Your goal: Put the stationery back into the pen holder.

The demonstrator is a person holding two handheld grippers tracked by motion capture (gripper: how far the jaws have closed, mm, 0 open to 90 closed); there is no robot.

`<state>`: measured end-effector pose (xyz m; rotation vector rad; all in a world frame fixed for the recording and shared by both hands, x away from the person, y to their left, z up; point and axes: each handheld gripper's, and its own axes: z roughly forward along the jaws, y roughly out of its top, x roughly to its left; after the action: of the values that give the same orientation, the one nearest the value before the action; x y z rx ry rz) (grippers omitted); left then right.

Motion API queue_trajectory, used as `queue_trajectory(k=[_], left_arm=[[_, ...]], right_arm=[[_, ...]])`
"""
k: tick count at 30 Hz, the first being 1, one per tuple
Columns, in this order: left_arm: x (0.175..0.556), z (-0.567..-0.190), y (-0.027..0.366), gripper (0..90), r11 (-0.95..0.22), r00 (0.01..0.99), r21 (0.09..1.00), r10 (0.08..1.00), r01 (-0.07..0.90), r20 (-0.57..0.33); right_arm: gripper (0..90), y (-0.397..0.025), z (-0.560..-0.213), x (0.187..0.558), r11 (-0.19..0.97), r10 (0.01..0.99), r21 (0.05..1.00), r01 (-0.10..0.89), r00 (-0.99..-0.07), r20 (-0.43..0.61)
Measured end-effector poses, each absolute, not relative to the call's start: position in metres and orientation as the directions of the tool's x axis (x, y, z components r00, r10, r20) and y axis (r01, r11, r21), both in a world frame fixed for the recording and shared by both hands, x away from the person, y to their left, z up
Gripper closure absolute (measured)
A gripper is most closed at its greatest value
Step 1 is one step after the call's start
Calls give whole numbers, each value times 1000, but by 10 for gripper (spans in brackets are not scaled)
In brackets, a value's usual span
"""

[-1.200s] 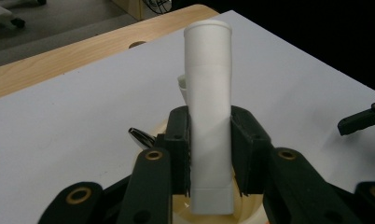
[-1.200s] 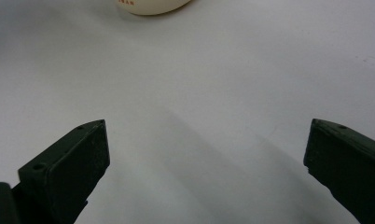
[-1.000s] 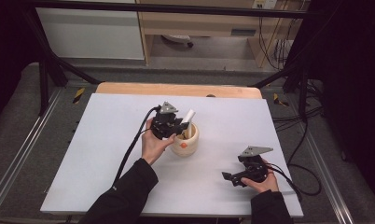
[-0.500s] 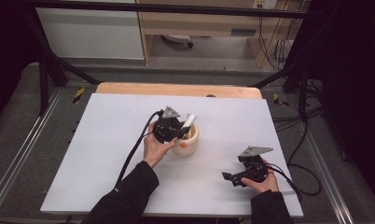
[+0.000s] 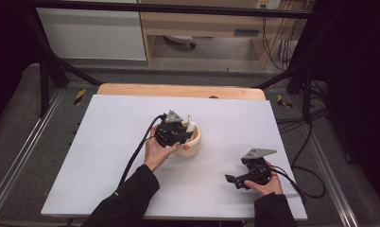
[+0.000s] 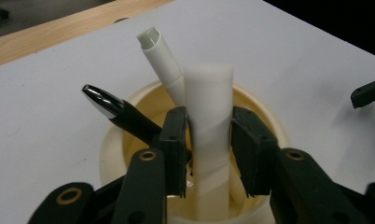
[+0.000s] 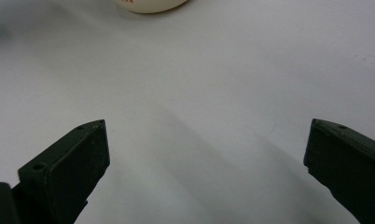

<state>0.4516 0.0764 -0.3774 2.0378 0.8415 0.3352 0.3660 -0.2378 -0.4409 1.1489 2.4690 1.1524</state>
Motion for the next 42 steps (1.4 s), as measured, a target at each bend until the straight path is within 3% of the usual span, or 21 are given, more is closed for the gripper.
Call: queue_trajectory(k=[8,20,26,42], left_arm=[[443,-359,89,544,-381,741,816,666,434,-83],[432,-347,119,311,-438,727,765,684,472,-57],[427,-352,139,218,-467,724,739,689,486,-41],[401,-389,195,70,-467,686,719,728,514,-18]], right_arm=[[8,-238,-441,366,398,715,717,572,-683,148],[8,-237,-442,366,393,718,716,577,-679,153],[8,-237,-441,366,394,719,716,577,-678,150],[7,-237,-441,365,394,721,715,578,-677,151]])
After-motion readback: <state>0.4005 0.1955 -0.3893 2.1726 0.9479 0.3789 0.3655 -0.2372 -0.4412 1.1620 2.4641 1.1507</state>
